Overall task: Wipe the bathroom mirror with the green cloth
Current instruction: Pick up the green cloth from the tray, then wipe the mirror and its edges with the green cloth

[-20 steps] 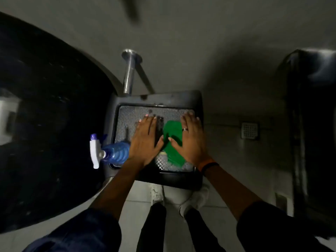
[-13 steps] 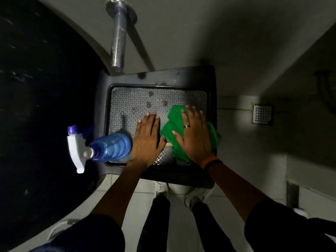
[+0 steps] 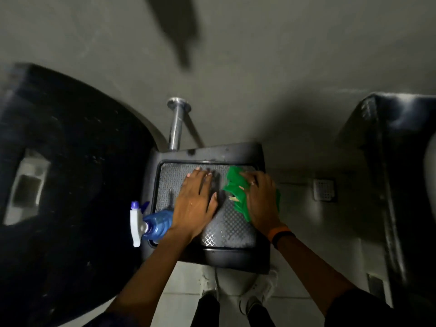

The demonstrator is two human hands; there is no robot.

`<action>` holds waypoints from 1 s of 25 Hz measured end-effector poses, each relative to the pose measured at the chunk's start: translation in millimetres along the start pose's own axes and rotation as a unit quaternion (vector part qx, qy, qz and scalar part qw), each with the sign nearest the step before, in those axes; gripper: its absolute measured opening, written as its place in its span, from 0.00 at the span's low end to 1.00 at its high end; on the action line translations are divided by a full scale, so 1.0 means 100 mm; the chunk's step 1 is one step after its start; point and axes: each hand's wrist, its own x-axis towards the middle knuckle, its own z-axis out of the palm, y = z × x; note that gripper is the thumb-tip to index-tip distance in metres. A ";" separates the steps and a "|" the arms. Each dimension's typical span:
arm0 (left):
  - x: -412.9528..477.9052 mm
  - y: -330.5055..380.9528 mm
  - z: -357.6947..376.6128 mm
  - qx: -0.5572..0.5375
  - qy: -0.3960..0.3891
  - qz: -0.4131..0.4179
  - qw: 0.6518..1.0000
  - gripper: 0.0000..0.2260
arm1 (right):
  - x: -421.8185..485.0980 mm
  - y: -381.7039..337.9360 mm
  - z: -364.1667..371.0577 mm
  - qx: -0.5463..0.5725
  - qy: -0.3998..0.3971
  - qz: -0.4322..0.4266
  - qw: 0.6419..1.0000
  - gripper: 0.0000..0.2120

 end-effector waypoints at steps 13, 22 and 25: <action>1.18 1.63 -3.88 0.005 0.314 0.225 0.922 0.28 | 0.94 -1.32 -4.34 0.065 0.400 -0.102 0.909 0.24; 1.98 3.36 -6.17 0.025 0.503 0.335 0.796 0.30 | 1.37 -1.66 -7.35 -0.054 0.656 -0.233 0.716 0.26; 2.13 3.97 -6.60 0.045 0.534 0.343 0.771 0.30 | 1.47 -1.56 -8.22 -0.089 0.706 -0.244 0.658 0.27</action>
